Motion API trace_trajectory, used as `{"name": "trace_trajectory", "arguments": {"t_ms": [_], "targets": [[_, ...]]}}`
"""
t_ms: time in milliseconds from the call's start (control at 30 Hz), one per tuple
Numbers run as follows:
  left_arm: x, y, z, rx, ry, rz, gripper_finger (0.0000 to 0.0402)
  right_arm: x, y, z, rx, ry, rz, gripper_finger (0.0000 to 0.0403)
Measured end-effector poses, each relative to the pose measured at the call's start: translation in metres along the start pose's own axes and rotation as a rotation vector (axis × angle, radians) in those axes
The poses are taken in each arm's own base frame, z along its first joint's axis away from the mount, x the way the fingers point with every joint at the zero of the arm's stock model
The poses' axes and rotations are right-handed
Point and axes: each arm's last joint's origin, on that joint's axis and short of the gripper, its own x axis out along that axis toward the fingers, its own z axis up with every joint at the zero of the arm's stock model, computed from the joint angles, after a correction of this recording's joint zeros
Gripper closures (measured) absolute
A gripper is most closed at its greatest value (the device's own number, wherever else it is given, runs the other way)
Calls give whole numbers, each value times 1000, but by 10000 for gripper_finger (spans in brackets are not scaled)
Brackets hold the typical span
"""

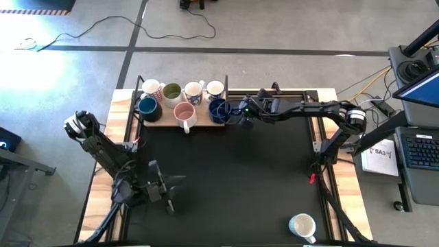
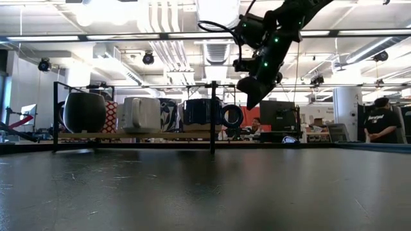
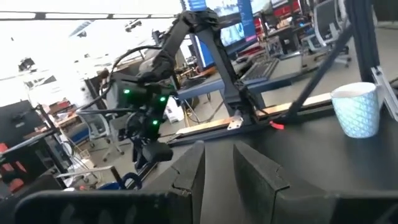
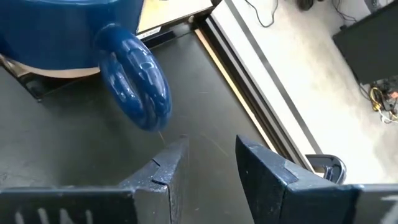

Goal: Place coffee mugs
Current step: Adjust the blue mug on the shelf

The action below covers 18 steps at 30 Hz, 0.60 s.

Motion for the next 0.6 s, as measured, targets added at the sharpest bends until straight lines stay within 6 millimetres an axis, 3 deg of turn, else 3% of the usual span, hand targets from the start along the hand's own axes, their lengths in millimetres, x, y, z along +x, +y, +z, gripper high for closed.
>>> {"name": "trace_trajectory", "arguments": {"t_ms": [333,600], "targets": [[-5,-3,10,38,39,63,335,11,7,-13,-10,-29,5,280],[-14,-1,8,48,96,130,335,15,9,-12,5,-115,3,284]]}}
